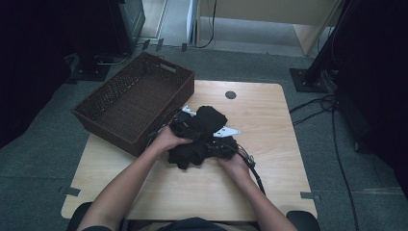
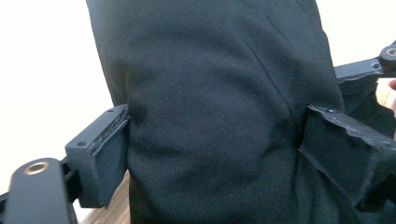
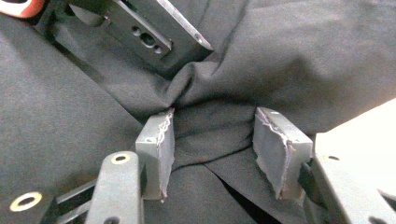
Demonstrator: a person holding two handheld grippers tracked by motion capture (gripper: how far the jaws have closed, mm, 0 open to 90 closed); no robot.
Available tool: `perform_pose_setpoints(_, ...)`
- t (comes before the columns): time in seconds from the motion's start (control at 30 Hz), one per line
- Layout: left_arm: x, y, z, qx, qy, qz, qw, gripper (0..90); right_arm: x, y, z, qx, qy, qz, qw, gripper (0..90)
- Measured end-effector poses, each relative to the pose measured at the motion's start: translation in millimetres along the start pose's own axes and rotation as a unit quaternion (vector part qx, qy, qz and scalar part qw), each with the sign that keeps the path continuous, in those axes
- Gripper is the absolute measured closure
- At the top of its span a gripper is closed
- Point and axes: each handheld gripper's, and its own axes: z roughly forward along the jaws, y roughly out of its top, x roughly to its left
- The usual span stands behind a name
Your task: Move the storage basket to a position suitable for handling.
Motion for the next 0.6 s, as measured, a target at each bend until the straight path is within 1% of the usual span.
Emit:
perform_pose_setpoints(0.03, -2.2, 0.6, -1.2, 0.0, 0.001, 0.004, 1.0, 13.9, 0.1, 0.3, 0.1, 0.001, 0.0, 0.001, 1.0, 48.5)
perform_pose_setpoints(0.07, -2.2, 0.6, -1.2, 0.0, 0.001, 0.004, 1.0, 16.9, 0.0, 0.4, 0.2, 0.001, 0.001, 0.002, 1.0, 48.5)
perform_pose_setpoints(0.1, -8.1, 1.2, -2.0, -0.002, 0.011, 0.02, 0.9997, 20.9, -0.2, 0.6, 0.5, 0.0, 0.001, 0.001, 1.0, 48.5)
perform_pose_setpoints(0.13, -9.6, 1.6, -2.1, -0.001, 0.015, 0.027, 0.9995, 22.8, -0.4, 0.7, 0.7, 0.0, 0.0, 0.0, 1.0, 48.5)
perform_pose_setpoints(0.27, -10.6, 2.6, -3.5, -0.004, 0.02, 0.027, 0.9994, 35.6, -0.3, 1.1, 1.3, 0.0, 0.002, -0.001, 1.0, 48.4)
perform_pose_setpoints(0.3, -10.9, 2.7, -5.6, -0.009, 0.025, 0.025, 0.9993, 40.8, -0.3, 1.1, 1.3, 0.0, 0.002, -0.001, 1.0, 48.4)
perform_pose_setpoints(0.33, -10.9, 2.7, -5.6, -0.009, 0.025, 0.025, 0.9993, 44.9, -0.3, 1.1, 1.3, 0.0, 0.002, -0.001, 1.0, 48.4)
perform_pose_setpoints(0.37, -12.1, 0.8, -6.5, -0.016, 0.028, 0.031, 0.999, 47.1, -0.3, 1.1, 1.4, 0.0, 0.001, -0.001, 1.0, 48.4)
perform_pose_setpoints(0.43, -12.5, 0.2, -7.2, -0.02, 0.031, 0.033, 0.9988, 52.0, -0.2, 1.1, 1.4, 0.0, 0.002, -0.001, 1.0, 48.4)
perform_pose_setpoints(0.47, -13.2, -0.4, -8.4, -0.026, 0.034, 0.029, 0.9987, 55.2, -0.2, 1.2, 1.3, 0.0, 0.003, 0.0, 1.0, 48.5)
perform_pose_setpoints(0.5, -13.2, -0.4, -8.4, -0.026, 0.034, 0.029, 0.9987, 57.3, -0.2, 1.2, 1.3, 0.0, 0.003, 0.0, 1.0, 48.5)
perform_pose_setpoints(0.53, -12.7, 0.3, -9.3, -0.025, 0.036, 0.024, 0.9988, 59.2, -0.1, 1.2, 1.5, 0.0, 0.002, 0.0, 1.0, 48.4)
perform_pose_setpoints(0.57, -12.7, 0.3, -9.3, -0.025, 0.036, 0.024, 0.9988, 59.7, -0.1, 1.2, 1.5, 0.0, 0.002, 0.0, 1.0, 48.4)
perform_pose_setpoints(0.6, -12.8, 1.5, -9.2, -0.021, 0.037, 0.015, 0.999, 59.7, -0.3, 1.3, 1.4, 0.0, 0.002, 0.0, 1.0, 48.4)
